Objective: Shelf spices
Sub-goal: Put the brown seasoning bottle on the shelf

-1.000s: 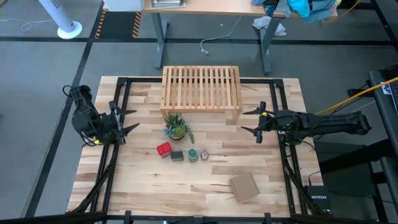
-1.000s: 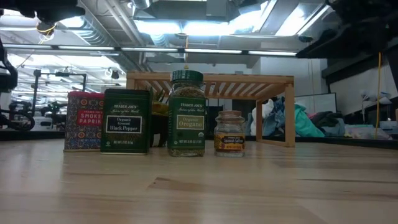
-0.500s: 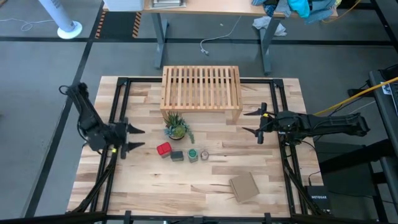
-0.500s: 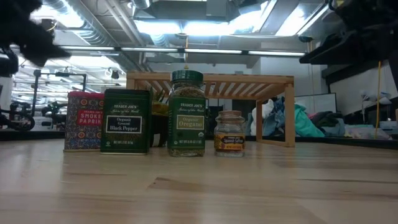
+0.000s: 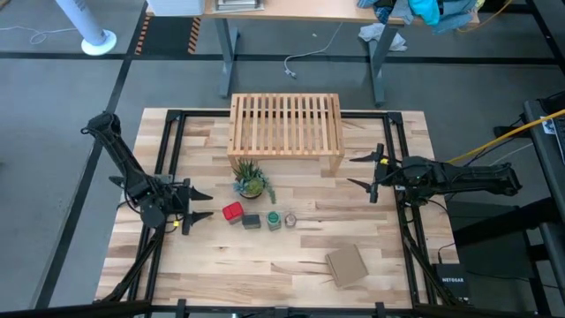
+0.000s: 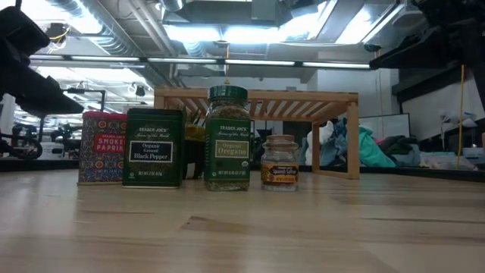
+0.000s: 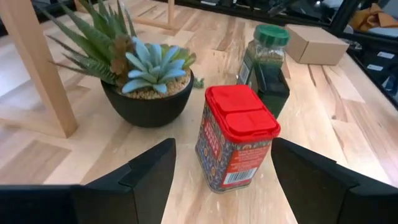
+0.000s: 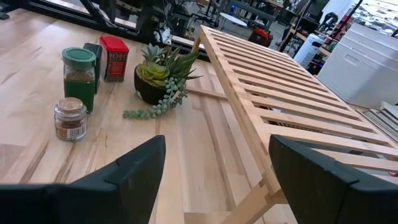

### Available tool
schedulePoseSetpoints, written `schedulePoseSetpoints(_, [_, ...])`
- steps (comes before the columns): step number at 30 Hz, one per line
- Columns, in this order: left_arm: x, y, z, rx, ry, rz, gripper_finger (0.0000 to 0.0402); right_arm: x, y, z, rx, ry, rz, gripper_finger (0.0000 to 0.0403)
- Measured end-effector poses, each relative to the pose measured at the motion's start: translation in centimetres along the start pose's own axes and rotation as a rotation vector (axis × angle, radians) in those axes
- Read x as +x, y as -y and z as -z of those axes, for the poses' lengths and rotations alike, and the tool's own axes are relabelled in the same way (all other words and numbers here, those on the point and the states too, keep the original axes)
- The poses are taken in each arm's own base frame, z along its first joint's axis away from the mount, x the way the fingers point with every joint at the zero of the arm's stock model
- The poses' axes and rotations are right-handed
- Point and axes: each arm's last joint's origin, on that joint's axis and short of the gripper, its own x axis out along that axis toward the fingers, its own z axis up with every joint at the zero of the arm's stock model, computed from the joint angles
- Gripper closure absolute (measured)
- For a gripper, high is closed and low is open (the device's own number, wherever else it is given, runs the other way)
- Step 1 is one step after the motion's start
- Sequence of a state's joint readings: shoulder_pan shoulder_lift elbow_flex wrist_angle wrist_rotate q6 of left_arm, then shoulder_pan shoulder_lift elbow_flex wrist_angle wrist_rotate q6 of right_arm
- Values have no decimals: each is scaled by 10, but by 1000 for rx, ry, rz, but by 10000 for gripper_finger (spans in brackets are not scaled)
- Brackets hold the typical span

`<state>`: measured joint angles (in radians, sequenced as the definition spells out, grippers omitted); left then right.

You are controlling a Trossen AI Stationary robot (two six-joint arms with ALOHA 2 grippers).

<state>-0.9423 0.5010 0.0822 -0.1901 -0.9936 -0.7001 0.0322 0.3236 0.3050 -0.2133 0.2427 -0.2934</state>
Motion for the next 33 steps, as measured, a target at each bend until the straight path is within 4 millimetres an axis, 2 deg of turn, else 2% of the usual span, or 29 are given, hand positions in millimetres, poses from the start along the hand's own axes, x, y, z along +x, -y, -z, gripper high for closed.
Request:
schedulePoseSetpoints(13, [15, 5, 5, -102, -32, -51, 144, 0, 0, 0, 0, -1, 0, 111])
schedulePoseSetpoints(22, [17, 8, 3, -277, -15, -48, 144, 0, 0, 0, 0, -1, 0, 111])
schedulePoseSetpoints(29, [17, 8, 4, -313, -15, -54, 144, 0, 0, 0, 0, -1, 0, 111])
schedulePoseSetpoints(33, [17, 7, 4, -200, -18, -53, 152, 0, 0, 0, 0, -1, -1, 111])
